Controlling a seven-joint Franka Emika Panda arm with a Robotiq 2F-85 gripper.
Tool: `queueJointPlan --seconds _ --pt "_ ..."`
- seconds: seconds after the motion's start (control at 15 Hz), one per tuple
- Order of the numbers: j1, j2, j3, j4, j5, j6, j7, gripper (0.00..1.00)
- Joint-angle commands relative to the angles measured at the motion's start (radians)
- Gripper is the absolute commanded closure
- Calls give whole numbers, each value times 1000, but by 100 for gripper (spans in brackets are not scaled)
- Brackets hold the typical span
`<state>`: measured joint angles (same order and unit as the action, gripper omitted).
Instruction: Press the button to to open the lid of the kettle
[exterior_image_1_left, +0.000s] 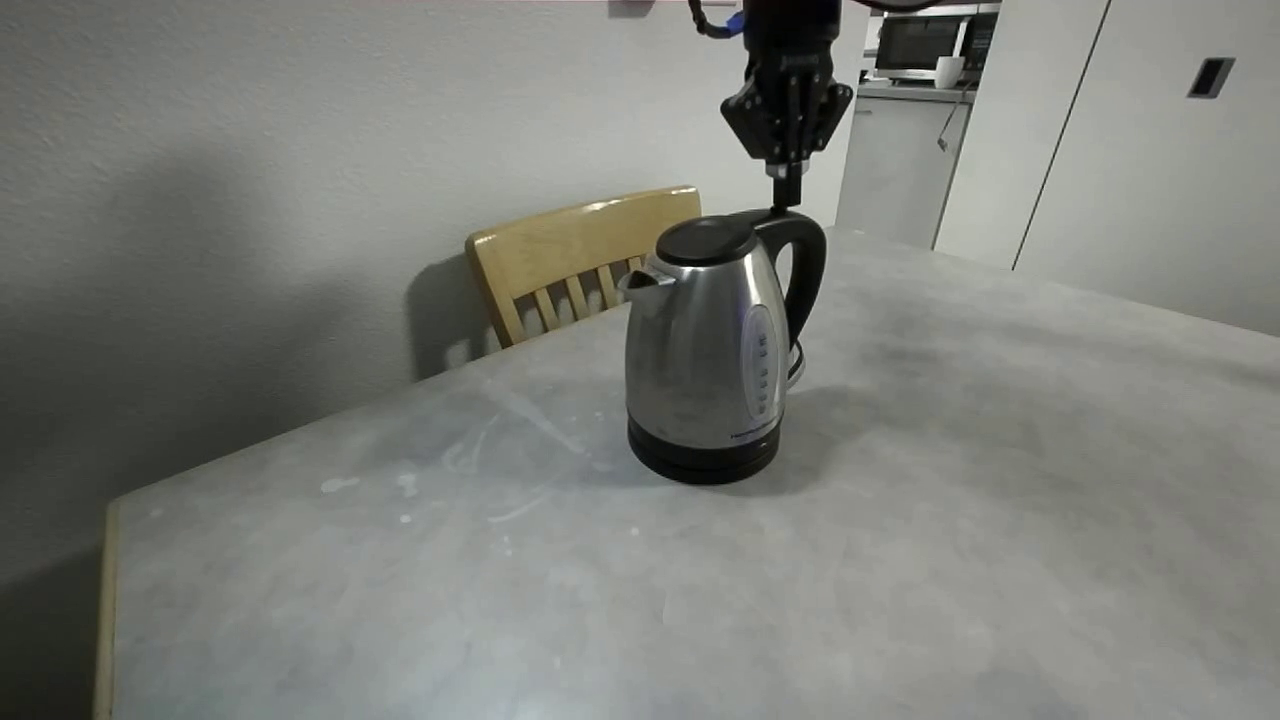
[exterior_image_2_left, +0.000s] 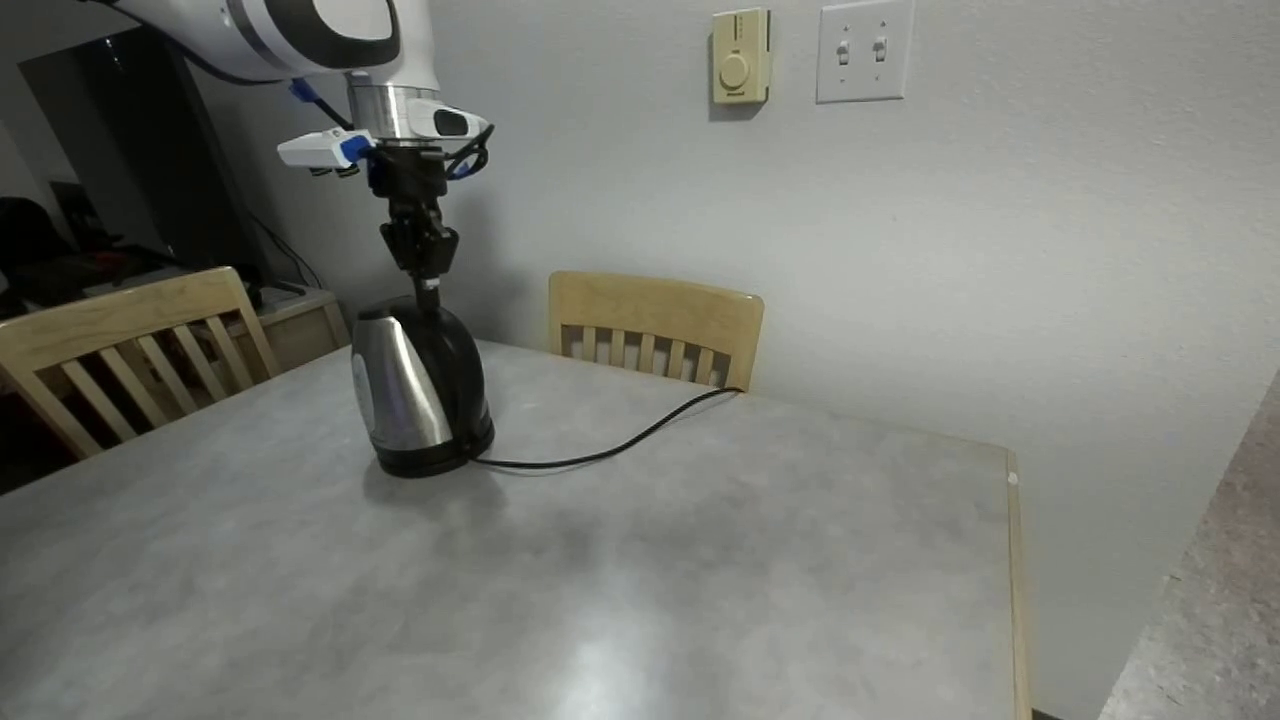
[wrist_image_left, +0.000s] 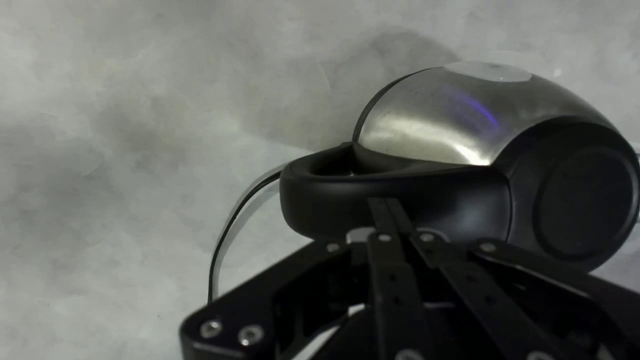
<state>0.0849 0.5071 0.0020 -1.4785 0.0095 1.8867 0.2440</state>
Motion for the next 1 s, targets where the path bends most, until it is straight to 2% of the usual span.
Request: queueJointPlan --seconds 0.0,0.93 --pt "-4 58 8 43 11 -48 -22 100" --pt "2 148 8 179 7 -200 -21 100"
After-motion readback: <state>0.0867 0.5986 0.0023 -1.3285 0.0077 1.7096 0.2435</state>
